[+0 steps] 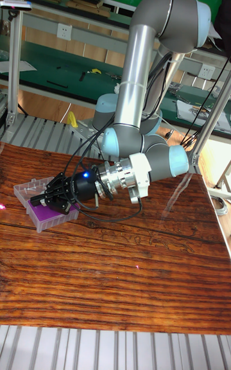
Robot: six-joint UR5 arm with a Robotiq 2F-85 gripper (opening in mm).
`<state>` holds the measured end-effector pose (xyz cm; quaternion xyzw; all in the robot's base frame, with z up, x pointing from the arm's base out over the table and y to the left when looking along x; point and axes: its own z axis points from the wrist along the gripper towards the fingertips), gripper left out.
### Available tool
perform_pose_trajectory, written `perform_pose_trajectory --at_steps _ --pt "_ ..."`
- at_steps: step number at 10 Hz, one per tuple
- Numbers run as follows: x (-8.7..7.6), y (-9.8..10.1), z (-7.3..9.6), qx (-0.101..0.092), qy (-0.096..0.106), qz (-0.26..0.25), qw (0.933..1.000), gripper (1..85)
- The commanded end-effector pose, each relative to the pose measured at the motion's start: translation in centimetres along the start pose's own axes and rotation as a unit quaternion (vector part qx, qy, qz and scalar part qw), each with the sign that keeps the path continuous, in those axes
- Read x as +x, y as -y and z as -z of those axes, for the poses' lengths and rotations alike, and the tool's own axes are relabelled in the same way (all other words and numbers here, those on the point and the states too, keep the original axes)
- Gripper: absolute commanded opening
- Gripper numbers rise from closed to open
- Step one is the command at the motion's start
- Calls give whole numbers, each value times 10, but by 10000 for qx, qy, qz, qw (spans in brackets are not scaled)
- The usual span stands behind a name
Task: Insert a small pipette tip into the holder for small pipette tips
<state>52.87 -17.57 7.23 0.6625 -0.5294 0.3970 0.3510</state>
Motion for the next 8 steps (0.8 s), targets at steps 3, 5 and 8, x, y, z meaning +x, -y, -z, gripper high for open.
perform_pose_trajectory --at_steps 3,5,8 --pt "1 -3 -2 -78 28 -8 10000 10" --pt "2 -3 -3 -88 14 -6 10000 10" --pt "0 -3 -3 -99 46 20 9999 10"
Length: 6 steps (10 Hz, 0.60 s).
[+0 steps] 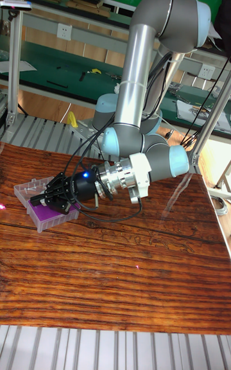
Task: Insert a small pipette tip into the holder for small pipette tips
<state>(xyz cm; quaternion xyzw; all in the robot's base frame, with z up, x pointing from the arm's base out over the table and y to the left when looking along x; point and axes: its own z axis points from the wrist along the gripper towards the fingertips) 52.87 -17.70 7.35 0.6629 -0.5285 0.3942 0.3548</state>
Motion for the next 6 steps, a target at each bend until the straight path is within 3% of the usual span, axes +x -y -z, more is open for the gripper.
perform_pose_trajectory --at_steps 1,6 --pt "-1 -4 -2 -88 45 -13 10000 13" --pt "-2 -11 -1 -201 67 -21 9998 117"
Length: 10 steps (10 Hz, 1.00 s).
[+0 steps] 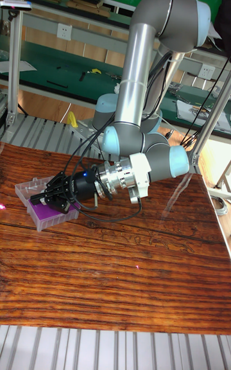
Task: Insert a small pipette tip into the holder for small pipette tips
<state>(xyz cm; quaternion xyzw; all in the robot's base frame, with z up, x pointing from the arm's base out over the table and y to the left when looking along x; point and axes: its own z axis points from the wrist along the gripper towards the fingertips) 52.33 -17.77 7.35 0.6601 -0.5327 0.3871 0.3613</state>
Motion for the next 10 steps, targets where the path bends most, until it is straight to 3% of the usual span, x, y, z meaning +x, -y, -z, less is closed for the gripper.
perform_pose_trajectory --at_steps 1,7,10 --pt "-2 -5 -2 -100 59 -29 9999 123" --pt "-4 -8 1 -155 113 -18 9998 137" --pt "-3 -6 4 -140 104 36 9998 190"
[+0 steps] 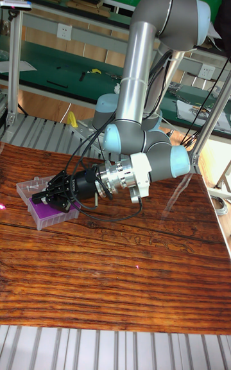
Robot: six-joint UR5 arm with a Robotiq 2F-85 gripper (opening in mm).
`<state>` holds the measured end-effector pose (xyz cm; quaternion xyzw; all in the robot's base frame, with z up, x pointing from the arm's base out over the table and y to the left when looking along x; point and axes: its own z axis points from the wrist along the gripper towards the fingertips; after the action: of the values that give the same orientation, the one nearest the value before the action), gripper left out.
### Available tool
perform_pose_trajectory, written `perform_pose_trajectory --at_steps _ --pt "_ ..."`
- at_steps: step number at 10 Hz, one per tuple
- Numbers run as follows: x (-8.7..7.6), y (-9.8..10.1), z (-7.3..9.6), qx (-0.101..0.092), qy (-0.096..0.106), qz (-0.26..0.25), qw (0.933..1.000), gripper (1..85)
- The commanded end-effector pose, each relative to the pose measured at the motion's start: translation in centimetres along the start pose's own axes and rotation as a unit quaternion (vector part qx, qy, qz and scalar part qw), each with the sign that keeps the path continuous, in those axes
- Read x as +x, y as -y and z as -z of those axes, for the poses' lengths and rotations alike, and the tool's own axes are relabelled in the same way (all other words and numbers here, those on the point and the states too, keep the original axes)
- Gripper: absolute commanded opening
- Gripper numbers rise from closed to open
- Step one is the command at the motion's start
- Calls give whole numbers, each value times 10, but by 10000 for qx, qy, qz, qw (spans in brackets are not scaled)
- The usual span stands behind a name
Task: Insert a small pipette tip into the holder for small pipette tips
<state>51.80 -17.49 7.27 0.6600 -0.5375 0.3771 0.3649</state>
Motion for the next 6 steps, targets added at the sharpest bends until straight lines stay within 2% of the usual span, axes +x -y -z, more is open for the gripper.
perform_pose_trajectory --at_steps 1,2,5,6 --pt "0 -1 2 -36 46 41 10000 203" --pt "-1 -1 2 -31 77 61 9999 257" --pt "-3 -1 6 -29 200 33 9998 270" --pt "-6 0 11 -6 382 -85 9992 270"
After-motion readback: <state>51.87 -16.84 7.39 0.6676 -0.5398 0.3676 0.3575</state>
